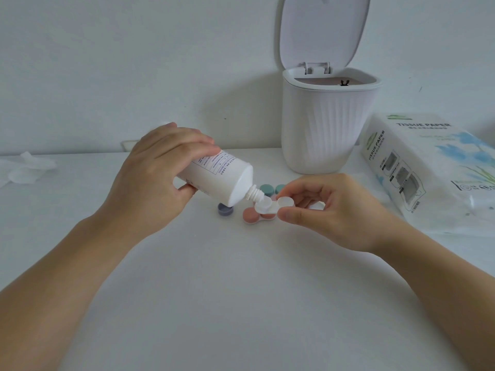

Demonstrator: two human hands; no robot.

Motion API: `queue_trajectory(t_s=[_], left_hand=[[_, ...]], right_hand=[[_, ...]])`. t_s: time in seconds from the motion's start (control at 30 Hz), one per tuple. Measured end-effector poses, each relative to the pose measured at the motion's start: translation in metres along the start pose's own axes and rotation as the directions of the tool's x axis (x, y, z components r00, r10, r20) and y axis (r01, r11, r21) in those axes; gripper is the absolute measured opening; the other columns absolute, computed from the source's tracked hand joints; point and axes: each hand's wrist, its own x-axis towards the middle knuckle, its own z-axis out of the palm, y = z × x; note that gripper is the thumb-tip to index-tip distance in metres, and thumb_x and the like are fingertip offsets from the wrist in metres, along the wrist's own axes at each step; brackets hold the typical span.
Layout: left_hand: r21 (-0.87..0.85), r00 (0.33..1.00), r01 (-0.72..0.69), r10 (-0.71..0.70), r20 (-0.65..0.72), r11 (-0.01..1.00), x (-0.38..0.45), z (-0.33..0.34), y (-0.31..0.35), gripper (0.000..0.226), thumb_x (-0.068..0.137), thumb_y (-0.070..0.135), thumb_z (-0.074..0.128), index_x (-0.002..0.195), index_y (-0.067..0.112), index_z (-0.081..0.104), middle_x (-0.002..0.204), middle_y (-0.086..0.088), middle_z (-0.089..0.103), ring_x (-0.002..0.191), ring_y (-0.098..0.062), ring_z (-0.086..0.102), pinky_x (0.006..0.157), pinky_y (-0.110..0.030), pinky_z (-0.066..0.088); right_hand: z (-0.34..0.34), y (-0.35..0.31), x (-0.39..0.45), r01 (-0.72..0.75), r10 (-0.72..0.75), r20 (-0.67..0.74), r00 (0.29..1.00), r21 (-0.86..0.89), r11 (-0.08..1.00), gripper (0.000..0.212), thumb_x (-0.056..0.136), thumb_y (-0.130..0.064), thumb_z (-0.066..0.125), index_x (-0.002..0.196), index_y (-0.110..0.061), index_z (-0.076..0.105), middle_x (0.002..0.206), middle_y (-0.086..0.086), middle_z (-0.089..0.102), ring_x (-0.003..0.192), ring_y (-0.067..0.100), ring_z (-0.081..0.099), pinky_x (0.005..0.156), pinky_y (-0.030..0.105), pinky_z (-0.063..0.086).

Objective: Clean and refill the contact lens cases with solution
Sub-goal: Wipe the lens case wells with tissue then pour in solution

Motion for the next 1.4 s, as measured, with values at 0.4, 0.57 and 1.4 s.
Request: queue_trajectory(t_s=[0.4, 0.57, 1.4], left_hand=[[0.016, 1.000, 0.000, -0.001, 0.014, 1.000, 0.0003, -0.0008, 0.0002, 0.050, 0.073, -0.006, 0.083, 0.119, 0.005, 0.068, 0.125, -0.009, 0.068, 0.118, -0.029, 0.061, 0.116, -0.044, 0.036], [0.025, 1.000, -0.006, 0.006, 0.009, 1.000, 0.0007, -0.0013, 0.0004, 0.048, 0.073, -0.007, 0.081, 0.118, 0.005, 0.069, 0.124, -0.009, 0.069, 0.118, -0.029, 0.062, 0.116, -0.043, 0.036], [0.026, 1.000, 0.021, -0.021, 0.002, 0.999, 0.0020, -0.0026, 0.0071, 0.046, 0.073, -0.006, 0.083, 0.116, 0.004, 0.070, 0.122, -0.009, 0.070, 0.115, -0.031, 0.064, 0.109, -0.046, 0.041]], right_hand=[[-0.0006, 0.0012, -0.0007, -0.019, 0.019, -0.002, 1.000, 0.010, 1.000, 0.010, 0.084, -0.030, 0.078, 0.094, -0.029, 0.076, 0.084, -0.013, 0.076, 0.076, 0.003, 0.069, 0.076, 0.026, 0.055], [-0.0006, 0.0012, -0.0013, -0.025, 0.025, 0.001, 1.000, 0.001, 1.000, 0.010, 0.085, -0.027, 0.079, 0.094, -0.029, 0.076, 0.082, -0.014, 0.076, 0.076, 0.003, 0.069, 0.076, 0.024, 0.054], [0.0009, -0.0046, -0.0008, -0.038, 0.038, 0.000, 0.999, 0.010, 0.999, 0.018, 0.079, -0.042, 0.074, 0.093, -0.032, 0.075, 0.084, -0.014, 0.076, 0.077, 0.005, 0.069, 0.080, 0.033, 0.054]])
